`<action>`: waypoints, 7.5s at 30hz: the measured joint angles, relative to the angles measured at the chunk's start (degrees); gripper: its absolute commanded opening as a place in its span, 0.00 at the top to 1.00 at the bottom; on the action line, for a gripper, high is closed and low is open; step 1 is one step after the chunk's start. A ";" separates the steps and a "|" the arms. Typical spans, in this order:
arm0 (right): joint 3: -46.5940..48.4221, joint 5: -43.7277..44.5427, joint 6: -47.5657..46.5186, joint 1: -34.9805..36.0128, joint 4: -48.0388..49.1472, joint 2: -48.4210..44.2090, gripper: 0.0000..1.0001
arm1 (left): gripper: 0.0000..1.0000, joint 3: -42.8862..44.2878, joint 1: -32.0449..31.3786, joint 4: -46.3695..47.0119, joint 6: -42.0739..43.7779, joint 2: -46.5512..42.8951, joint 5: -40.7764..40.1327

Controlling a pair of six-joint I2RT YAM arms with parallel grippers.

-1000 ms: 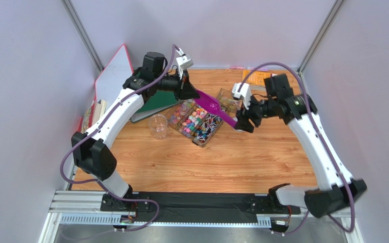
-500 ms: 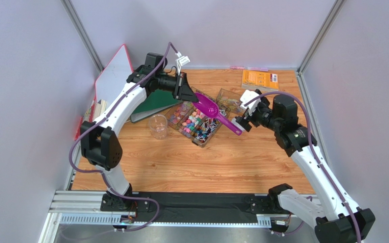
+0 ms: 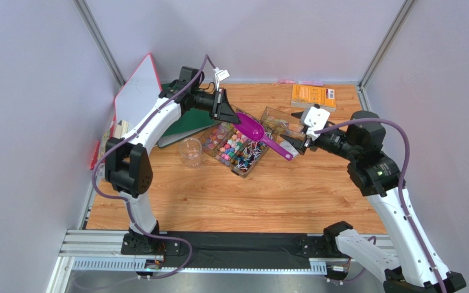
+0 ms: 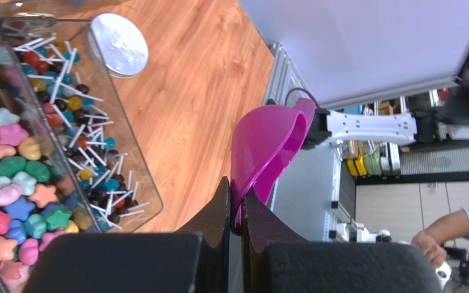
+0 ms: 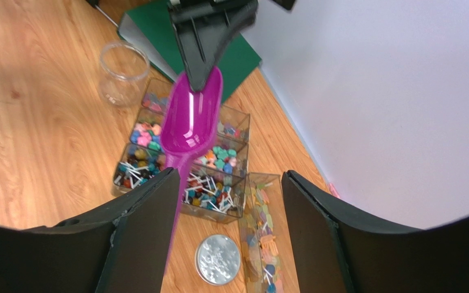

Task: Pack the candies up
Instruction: Pick up the spatula from the center of the board, then pick up the packing bottle from the center of the board, then place the packing bottle at the center of the board, then move the storage box to the center of the board.

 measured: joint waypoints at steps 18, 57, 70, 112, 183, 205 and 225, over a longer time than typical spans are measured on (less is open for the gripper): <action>2.75 0.63 0.11 1.09 -11.91 13.75 0.33 | 1.00 4.26 0.07 3.56 -9.38 4.28 -10.67; -1.25 7.19 -1.57 1.33 -0.72 22.01 0.42 | 1.00 1.62 0.09 5.20 -12.04 1.38 -8.96; -1.25 7.10 -1.36 1.33 1.42 22.99 0.92 | 1.00 1.62 0.11 5.27 -11.63 1.38 -8.57; -1.07 9.64 5.11 -9.51 -16.35 19.85 1.00 | 0.36 -30.53 -1.29 -13.22 62.58 -24.65 -54.01; -5.16 14.12 3.52 -20.63 -20.24 13.94 1.00 | 0.55 -16.83 -45.48 -16.04 52.76 -5.09 -37.75; 5.75 16.61 -11.98 -20.63 -24.96 14.71 1.00 | 0.46 -0.37 -22.84 -12.13 52.72 -10.21 -57.18; 7.93 20.24 -25.75 -20.63 -26.69 18.99 1.00 | 0.45 11.45 -21.11 -11.30 44.72 17.57 -62.10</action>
